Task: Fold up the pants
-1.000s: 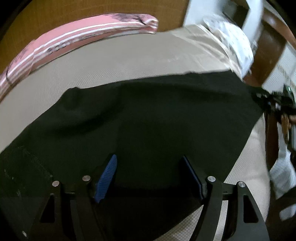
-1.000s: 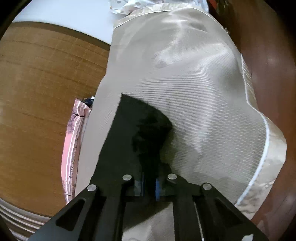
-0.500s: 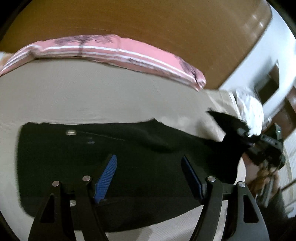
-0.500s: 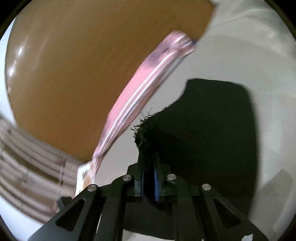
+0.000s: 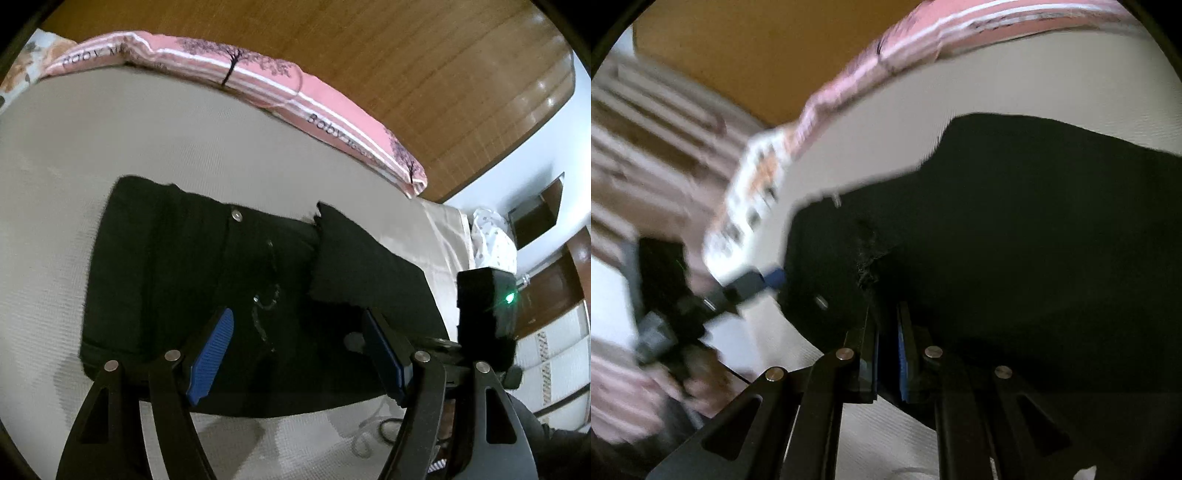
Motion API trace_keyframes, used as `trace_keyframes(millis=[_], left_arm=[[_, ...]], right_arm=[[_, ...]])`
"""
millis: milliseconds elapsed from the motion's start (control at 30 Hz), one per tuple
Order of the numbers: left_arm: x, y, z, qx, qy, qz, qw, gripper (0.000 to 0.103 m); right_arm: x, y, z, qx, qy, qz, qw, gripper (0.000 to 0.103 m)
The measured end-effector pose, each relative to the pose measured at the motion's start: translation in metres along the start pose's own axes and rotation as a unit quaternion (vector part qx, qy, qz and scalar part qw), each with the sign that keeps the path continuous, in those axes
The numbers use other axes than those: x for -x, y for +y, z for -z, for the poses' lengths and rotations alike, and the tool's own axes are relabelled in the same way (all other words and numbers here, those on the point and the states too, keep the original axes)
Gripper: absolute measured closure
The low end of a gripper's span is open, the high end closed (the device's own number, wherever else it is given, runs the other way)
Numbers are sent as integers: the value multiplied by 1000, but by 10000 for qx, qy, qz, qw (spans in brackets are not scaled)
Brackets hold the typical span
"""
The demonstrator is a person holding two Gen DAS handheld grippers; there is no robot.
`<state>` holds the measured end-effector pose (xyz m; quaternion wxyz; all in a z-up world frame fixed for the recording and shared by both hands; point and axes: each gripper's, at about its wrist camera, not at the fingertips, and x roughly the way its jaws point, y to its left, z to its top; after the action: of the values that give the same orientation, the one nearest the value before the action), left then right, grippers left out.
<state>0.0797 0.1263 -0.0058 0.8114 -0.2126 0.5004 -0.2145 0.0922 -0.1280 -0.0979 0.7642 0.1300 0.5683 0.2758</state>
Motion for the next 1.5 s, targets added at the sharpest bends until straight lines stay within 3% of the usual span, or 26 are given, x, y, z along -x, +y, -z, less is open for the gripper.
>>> trace_keyframes(millis=[133,267,300,400,533,800,933,1000,1067,1133,1200,1267,1400,1500], left_arm=[[-14,-7,4,-30,143,132,9998,31],[-24,-13,8,-55,284,200,9994,31],[-27,-14,10,-35,339,276,9990,31],[-40,-18,14,19,553,441,9975,31],[-58,-25,21,172,833,581,9947,31],[-81,-33,35,238,1098,333,9931,31],[-86,-33,33,396,1051,361,9930,31],[-90,-33,33,437,1061,360,9927,31],[-92,-31,34,473,1043,346,9928,31],[-93,-33,34,473,1034,332,9930,31],[-93,-34,33,492,1040,258,9930,31],[-93,-36,34,499,1060,347,9925,41],[-101,-27,33,839,1233,528,9874,91],[-102,-18,32,1105,1270,543,9842,96]], right_arm=[[-11,-3,4,53,249,352,9991,87],[21,-6,14,-191,-121,184,9996,58],[34,-9,18,-212,-282,212,9992,57],[71,-27,28,-638,-635,164,9958,57],[106,-60,58,-1603,-938,-33,9826,56],[109,-97,104,-2611,-952,-159,9605,56],[115,-112,109,-2915,-1280,-218,9477,56],[119,-114,108,-3066,-1511,-209,9395,42],[124,-119,108,-3177,-1704,-60,9327,38],[124,-123,108,-3276,-1777,-175,9278,42],[123,-129,108,-3373,-1797,-237,9238,55],[125,-138,113,-3467,-1798,-391,9198,55],[122,-144,114,-3641,-1875,-560,9106,56],[125,-152,122,-3786,-1960,-638,9023,56]])
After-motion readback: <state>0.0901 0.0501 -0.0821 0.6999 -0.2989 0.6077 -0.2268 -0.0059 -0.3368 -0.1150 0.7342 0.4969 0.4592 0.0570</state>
